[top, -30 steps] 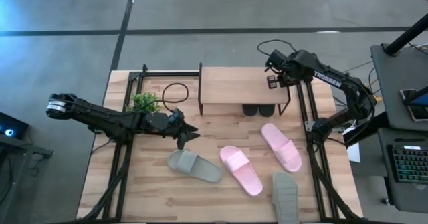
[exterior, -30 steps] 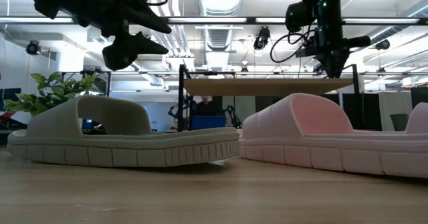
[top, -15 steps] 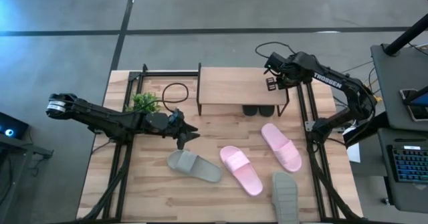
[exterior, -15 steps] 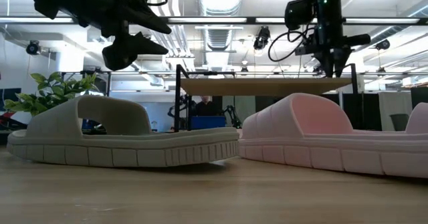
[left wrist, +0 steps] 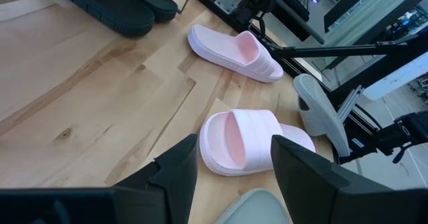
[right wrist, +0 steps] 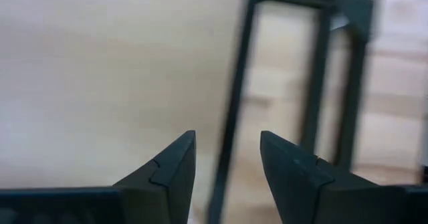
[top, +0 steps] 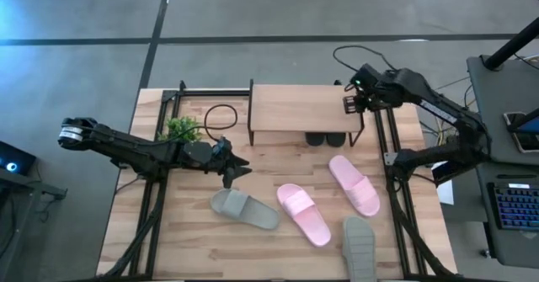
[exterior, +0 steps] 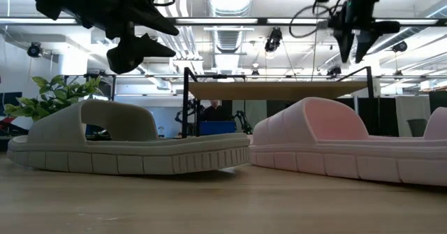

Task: Pick and place slides into the shelf
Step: Put the bottom gray slipper on the shelf

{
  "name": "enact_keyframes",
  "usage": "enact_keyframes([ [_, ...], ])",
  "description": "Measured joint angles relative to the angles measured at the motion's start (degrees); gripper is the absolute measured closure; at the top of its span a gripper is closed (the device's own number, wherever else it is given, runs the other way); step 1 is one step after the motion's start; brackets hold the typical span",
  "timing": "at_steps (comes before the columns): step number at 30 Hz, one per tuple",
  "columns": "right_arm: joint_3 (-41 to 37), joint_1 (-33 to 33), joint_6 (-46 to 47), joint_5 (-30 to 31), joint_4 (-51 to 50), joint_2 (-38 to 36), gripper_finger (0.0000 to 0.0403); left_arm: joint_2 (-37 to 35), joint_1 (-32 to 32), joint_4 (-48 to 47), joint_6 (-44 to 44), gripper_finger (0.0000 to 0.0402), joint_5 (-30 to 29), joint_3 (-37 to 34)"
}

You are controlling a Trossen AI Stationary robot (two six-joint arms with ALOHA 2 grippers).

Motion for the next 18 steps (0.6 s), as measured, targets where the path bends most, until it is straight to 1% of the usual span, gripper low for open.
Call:
enact_keyframes([
  [3,0.00,4.15,0.67,-4.88,-0.06,-2.83,0.0241,0.00,0.00,0.02,0.01,0.0228,0.00,0.00],
  [7,0.00,12.89,4.02,-8.09,-0.10,-5.52,0.0246,0.00,0.00,0.00,-0.02,0.0228,-0.02,-0.02],
  [13,-0.04,29.79,10.13,-8.42,-0.12,-6.50,0.0255,0.00,0.00,0.00,0.01,0.0228,-0.03,-0.02],
  [18,-0.09,42.91,17.65,-7.79,0.24,-4.52,0.0260,0.00,0.01,0.02,0.01,0.0228,-0.04,-0.10],
])
